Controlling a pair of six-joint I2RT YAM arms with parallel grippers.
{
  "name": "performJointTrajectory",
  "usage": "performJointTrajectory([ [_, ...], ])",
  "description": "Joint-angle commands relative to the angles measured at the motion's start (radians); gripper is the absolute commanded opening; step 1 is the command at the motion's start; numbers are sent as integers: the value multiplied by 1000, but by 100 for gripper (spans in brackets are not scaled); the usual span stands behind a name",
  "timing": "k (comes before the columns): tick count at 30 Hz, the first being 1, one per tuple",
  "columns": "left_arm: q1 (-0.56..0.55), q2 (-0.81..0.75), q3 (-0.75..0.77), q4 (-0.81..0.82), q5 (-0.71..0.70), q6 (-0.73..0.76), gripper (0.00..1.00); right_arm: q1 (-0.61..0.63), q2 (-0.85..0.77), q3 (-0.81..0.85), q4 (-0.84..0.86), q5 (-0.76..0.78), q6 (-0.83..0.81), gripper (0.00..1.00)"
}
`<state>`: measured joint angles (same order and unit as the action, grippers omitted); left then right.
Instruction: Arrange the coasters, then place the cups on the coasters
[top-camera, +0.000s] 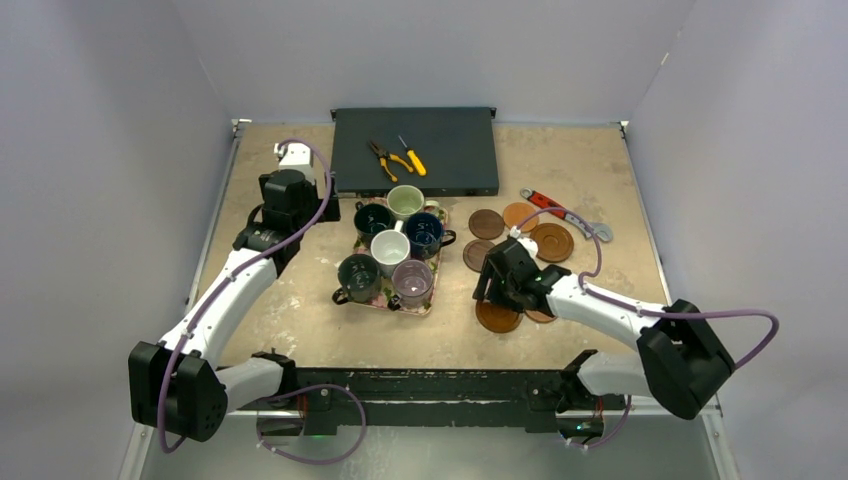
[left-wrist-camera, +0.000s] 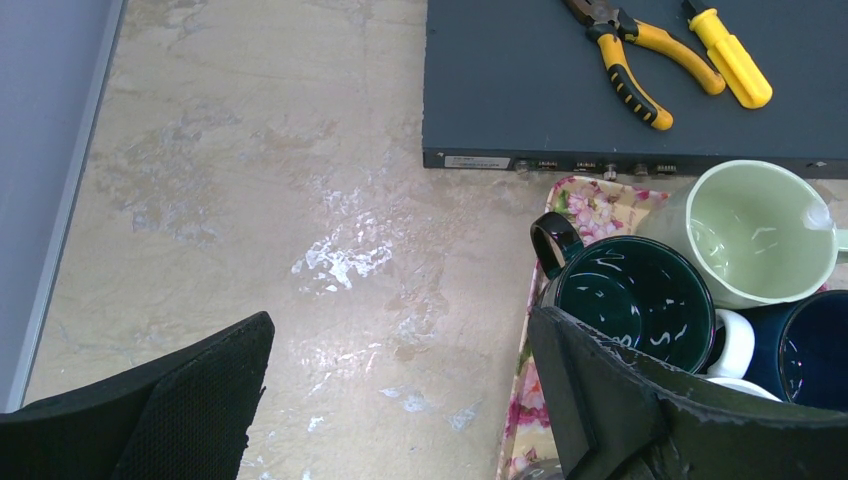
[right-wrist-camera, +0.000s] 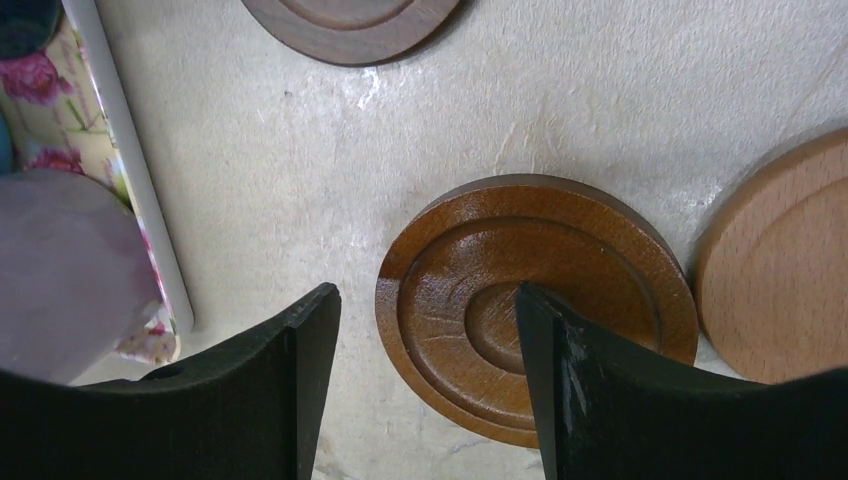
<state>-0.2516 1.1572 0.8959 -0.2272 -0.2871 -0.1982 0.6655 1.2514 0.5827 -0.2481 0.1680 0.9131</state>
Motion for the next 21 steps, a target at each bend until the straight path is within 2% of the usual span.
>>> performJointTrajectory([
  [1, -7, -4, 40, 10, 6, -2, 99, -3, 30, 38, 5, 82, 23, 68],
  [21, -7, -4, 41, 11, 3, -1, 99, -3, 86, 64, 4, 117, 51, 69],
])
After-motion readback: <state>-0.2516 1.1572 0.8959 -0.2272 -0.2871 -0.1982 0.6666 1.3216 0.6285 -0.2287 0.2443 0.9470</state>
